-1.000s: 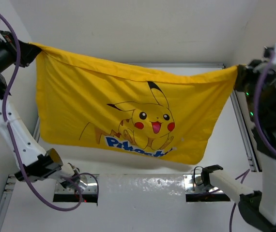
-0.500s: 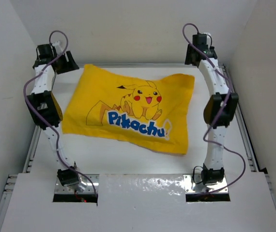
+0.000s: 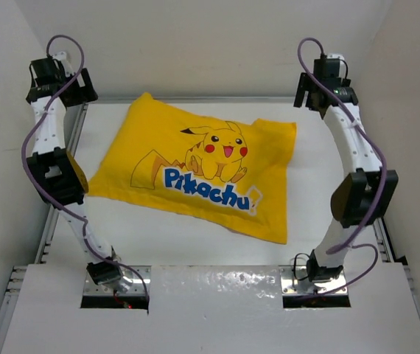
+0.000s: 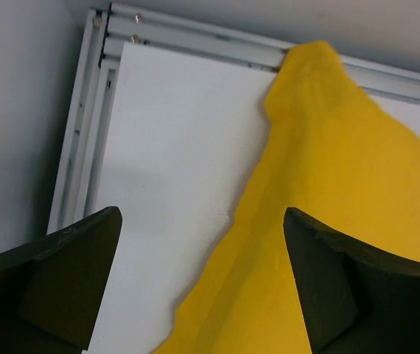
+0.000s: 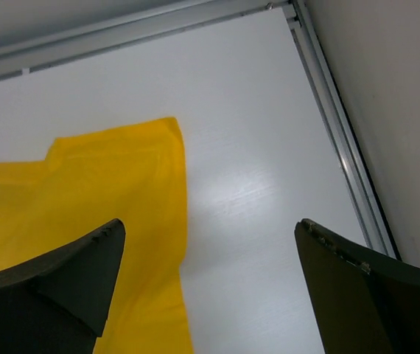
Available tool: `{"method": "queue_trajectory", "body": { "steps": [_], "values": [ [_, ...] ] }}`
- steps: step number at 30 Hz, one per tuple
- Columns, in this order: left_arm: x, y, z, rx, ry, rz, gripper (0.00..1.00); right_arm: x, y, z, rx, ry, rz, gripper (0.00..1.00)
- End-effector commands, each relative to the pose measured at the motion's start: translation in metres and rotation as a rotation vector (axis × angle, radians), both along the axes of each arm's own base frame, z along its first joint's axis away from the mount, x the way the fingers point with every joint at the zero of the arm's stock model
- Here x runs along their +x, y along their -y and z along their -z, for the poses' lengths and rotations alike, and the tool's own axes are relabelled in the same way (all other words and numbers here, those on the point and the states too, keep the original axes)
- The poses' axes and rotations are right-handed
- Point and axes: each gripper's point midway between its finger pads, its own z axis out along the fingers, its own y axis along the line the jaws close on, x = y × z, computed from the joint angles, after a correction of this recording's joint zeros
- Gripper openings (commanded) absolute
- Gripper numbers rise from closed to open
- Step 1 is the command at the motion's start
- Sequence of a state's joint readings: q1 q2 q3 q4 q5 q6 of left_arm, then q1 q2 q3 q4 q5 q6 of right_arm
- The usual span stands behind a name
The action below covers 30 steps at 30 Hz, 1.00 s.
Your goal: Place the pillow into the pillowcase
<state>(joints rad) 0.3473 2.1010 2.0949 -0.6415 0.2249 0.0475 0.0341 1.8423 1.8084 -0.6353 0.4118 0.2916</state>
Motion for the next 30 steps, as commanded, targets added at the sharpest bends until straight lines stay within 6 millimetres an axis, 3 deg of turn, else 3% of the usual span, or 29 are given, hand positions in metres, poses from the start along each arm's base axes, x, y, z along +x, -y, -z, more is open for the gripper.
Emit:
{"method": "queue_trajectory", "body": {
  "steps": [1, 2, 3, 4, 7, 8, 9, 10, 11, 14, 22, 30],
  "values": [
    [-0.017, 0.011, -0.027, 0.046, 0.034, 0.058, 0.90, -0.037, -0.010, 0.015, 0.051, -0.092, -0.038, 0.97],
    [-0.026, 0.011, -0.011, 0.047, -0.015, 0.056, 0.90, -0.049, -0.013, 0.006, 0.076, -0.065, -0.035, 0.98],
    [-0.033, 0.011, -0.013, 0.061, -0.021, 0.058, 0.90, -0.062, -0.015, 0.026, 0.093, -0.100, -0.034, 0.98],
    [-0.044, 0.013, 0.006, 0.073, -0.072, 0.076, 0.90, -0.071, -0.021, 0.032, 0.125, -0.101, -0.044, 0.99],
    [-0.066, 0.011, 0.019, 0.121, -0.118, 0.080, 0.90, -0.104, -0.031, 0.056, 0.198, -0.084, -0.052, 0.99],
    [-0.080, 0.012, 0.034, 0.129, -0.152, 0.074, 0.90, -0.117, -0.034, 0.080, 0.233, -0.089, -0.032, 0.99],
    [-0.086, 0.012, 0.041, 0.142, -0.166, 0.075, 0.90, -0.125, -0.034, 0.072, 0.251, -0.033, -0.019, 0.99],
    [-0.099, 0.014, 0.056, 0.143, -0.196, 0.079, 0.90, -0.142, -0.030, 0.097, 0.268, -0.051, 0.049, 0.99],
    [-0.105, 0.016, 0.064, 0.152, -0.212, 0.088, 0.90, -0.142, -0.027, 0.089, 0.282, 0.030, 0.081, 0.99],
    [-0.124, 0.019, 0.086, 0.149, -0.271, 0.093, 0.90, -0.165, -0.008, 0.111, 0.278, 0.072, 0.251, 0.99],
    [-0.149, 0.027, 0.114, 0.125, -0.350, 0.112, 0.89, -0.181, 0.004, 0.114, 0.226, 0.060, 0.302, 0.99],
    [-0.149, 0.025, 0.106, 0.137, -0.331, 0.100, 0.89, -0.176, 0.002, 0.108, 0.249, 0.115, 0.295, 0.99]
  ]
}}
